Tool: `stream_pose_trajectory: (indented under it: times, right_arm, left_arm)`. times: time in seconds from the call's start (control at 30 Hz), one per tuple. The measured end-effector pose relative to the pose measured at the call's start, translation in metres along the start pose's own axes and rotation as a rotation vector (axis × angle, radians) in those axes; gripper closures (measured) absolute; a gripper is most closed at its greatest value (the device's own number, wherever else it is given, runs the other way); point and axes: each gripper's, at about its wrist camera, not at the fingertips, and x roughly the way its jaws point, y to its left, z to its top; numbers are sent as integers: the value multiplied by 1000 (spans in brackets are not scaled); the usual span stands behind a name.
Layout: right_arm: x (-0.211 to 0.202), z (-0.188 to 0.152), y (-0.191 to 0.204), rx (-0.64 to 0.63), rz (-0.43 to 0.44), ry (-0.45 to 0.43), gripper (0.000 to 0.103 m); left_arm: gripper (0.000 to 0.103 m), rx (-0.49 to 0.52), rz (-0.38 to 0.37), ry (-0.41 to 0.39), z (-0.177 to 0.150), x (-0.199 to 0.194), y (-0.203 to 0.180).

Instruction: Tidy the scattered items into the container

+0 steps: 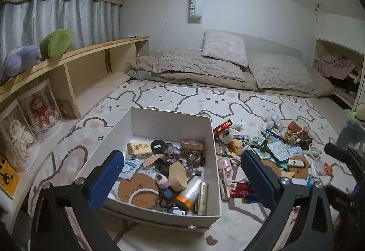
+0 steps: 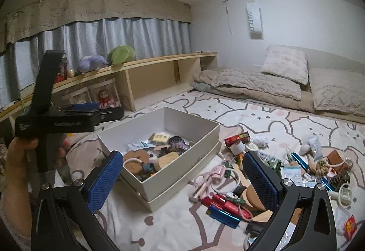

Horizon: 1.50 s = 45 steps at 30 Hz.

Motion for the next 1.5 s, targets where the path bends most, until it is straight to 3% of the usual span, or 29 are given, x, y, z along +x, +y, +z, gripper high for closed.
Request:
stream_pose_trajectory:
  times: [0.13, 0.27, 0.73, 1.07, 1.5]
  right_arm:
    - [1, -3, -1, 0, -10, 11, 0]
    - [4, -7, -4, 3, -25, 21, 0]
    - [19, -19, -13, -18, -82, 61, 0]
    - [20, -25, -16, -22, -105, 63, 0]
    - [17, -21, -11, -34, -122, 52, 0]
  left_arm:
    - [0, -19, -5, 6, -11, -2, 1]
    - [0, 13, 45, 15, -21, -2, -3]
    - [0, 23, 7, 75, -54, 4, -3]
    - [0, 29, 22, 19, -52, -6, -2]
    - [0, 35, 17, 12, -52, -10, -4]
